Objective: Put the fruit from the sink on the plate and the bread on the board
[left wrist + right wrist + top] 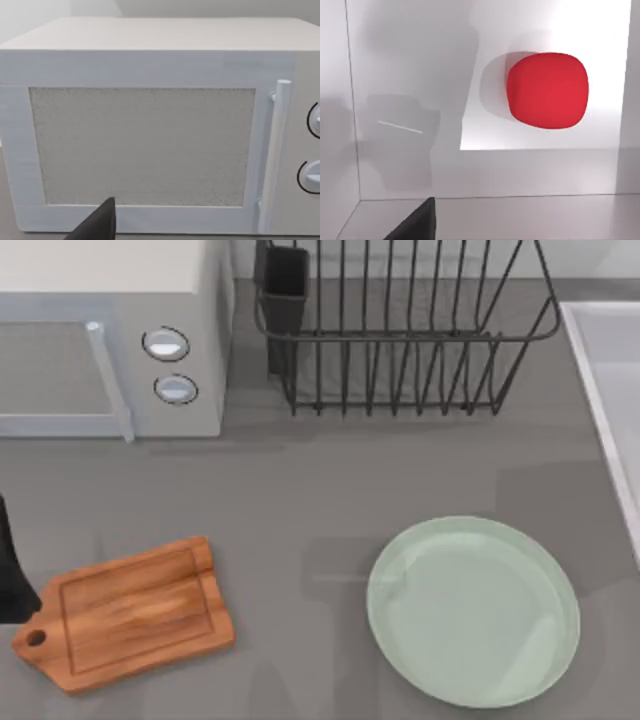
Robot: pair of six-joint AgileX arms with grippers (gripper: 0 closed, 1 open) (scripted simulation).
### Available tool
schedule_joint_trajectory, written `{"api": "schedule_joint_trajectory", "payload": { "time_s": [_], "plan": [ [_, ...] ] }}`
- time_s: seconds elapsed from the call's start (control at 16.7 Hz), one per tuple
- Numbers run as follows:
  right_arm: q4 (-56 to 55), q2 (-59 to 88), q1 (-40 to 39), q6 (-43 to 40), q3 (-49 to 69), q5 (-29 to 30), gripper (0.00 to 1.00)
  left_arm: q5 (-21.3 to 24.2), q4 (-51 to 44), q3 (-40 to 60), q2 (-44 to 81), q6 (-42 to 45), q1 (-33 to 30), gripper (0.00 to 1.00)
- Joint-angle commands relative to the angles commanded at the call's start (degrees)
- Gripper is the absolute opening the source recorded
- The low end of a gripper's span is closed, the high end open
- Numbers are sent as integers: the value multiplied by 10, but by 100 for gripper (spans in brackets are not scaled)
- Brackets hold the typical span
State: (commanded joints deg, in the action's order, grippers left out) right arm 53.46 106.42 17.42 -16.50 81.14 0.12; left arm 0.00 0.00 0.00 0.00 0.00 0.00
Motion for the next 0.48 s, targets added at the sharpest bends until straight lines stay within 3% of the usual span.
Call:
{"api": "schedule_joint_trajectory", "payload": {
  "time_s": [0.24, 0.48],
  "plan": [
    [60, 122, 19, -18, 90, 0, 100, 0, 0, 0, 0, 0, 0, 100],
    [74, 151, 24, -23, 112, 0, 100, 0, 0, 0, 0, 0, 0, 100]
  ]
}}
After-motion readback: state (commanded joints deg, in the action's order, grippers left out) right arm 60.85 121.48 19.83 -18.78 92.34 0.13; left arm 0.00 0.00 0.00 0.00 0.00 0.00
